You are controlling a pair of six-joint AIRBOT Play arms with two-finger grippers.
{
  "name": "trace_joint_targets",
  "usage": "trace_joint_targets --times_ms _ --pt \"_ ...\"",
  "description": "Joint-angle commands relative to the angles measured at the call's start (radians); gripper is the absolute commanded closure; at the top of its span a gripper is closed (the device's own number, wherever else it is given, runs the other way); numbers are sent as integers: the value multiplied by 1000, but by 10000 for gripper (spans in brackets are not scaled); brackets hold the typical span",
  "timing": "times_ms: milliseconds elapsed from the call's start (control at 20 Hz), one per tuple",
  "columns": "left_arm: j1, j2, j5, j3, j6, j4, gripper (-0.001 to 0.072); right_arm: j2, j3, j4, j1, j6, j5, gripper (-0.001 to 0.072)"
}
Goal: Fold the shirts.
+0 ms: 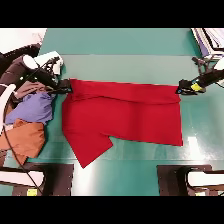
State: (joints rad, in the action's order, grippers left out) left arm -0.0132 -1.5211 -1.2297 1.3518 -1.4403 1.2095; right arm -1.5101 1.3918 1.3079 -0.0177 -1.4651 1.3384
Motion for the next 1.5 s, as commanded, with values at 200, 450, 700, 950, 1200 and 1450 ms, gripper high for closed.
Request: trace_joint_targets --times_ms 200,450,700,950,1200,1450 --pt "0 445 -63 -524 -103 80 227 320 -274 -140 -84 61 56 312" --pt "0 668 -27 -853 -161 -17 227 401 -354 -243 -119 87 27 311" --pt "0 669 120 -991 -121 -189 228 409 -354 -245 -117 87 40 312" --pt "0 669 220 -1016 -94 -311 243 409 -354 -243 -113 87 67 312" --pt "0 669 177 -951 -58 -325 681 412 -371 -196 -227 98 174 312" --pt "0 670 122 -837 -37 -323 681 467 -653 19 -397 96 177 181"
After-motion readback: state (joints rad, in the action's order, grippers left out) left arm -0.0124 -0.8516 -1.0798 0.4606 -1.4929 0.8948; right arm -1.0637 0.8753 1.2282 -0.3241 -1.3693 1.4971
